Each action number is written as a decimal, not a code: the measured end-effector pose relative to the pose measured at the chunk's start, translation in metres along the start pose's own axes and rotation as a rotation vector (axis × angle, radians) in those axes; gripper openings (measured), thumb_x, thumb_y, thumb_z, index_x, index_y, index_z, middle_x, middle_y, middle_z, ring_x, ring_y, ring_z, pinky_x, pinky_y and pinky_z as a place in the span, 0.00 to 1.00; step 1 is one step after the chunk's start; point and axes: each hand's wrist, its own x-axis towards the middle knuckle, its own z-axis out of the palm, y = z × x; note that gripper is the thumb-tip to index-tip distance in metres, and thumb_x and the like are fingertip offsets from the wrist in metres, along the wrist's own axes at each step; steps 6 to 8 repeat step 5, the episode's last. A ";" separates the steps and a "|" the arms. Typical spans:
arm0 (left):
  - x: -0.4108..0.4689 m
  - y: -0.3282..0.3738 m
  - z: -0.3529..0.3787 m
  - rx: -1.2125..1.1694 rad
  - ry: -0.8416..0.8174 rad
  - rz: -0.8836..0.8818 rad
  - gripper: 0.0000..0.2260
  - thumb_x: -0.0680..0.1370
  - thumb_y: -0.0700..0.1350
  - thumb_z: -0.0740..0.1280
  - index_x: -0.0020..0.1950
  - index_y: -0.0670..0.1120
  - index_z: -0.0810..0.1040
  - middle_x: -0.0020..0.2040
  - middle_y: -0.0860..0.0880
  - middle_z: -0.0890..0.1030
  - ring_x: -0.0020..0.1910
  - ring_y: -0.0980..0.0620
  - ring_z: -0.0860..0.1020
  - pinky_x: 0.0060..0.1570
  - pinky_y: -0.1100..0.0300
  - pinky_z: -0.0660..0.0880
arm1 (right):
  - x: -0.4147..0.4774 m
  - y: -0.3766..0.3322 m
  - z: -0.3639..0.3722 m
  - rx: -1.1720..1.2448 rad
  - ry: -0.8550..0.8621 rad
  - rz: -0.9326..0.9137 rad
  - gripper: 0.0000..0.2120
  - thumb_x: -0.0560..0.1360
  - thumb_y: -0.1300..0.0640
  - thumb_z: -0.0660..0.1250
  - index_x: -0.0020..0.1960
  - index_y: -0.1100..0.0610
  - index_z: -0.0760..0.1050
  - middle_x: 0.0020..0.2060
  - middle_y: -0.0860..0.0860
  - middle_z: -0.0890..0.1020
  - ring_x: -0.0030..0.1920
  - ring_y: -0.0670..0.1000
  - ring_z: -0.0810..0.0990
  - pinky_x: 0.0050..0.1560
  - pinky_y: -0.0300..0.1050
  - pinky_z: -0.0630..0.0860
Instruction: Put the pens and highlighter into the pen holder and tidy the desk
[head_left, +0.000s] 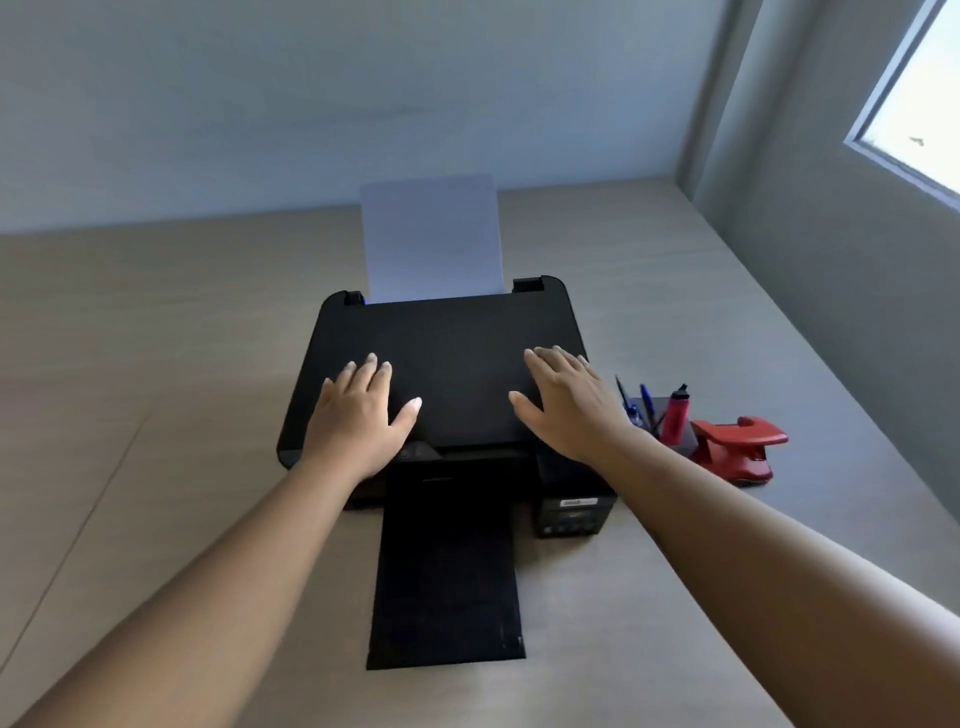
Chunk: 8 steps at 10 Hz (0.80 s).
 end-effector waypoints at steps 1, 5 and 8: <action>0.001 -0.024 0.007 -0.013 -0.018 0.004 0.31 0.79 0.62 0.52 0.78 0.45 0.58 0.80 0.46 0.56 0.78 0.45 0.54 0.76 0.44 0.52 | 0.001 -0.013 0.020 -0.043 -0.060 0.072 0.32 0.79 0.42 0.55 0.78 0.58 0.56 0.78 0.53 0.60 0.78 0.55 0.53 0.78 0.55 0.51; -0.003 -0.043 0.032 -0.053 0.122 0.047 0.29 0.80 0.58 0.53 0.77 0.44 0.62 0.78 0.45 0.61 0.78 0.44 0.57 0.76 0.46 0.52 | -0.006 -0.025 -0.003 0.304 0.131 0.125 0.27 0.78 0.44 0.61 0.73 0.57 0.67 0.71 0.53 0.70 0.73 0.52 0.66 0.74 0.50 0.62; -0.003 -0.043 0.032 -0.053 0.122 0.047 0.29 0.80 0.58 0.53 0.77 0.44 0.62 0.78 0.45 0.61 0.78 0.44 0.57 0.76 0.46 0.52 | -0.006 -0.025 -0.003 0.304 0.131 0.125 0.27 0.78 0.44 0.61 0.73 0.57 0.67 0.71 0.53 0.70 0.73 0.52 0.66 0.74 0.50 0.62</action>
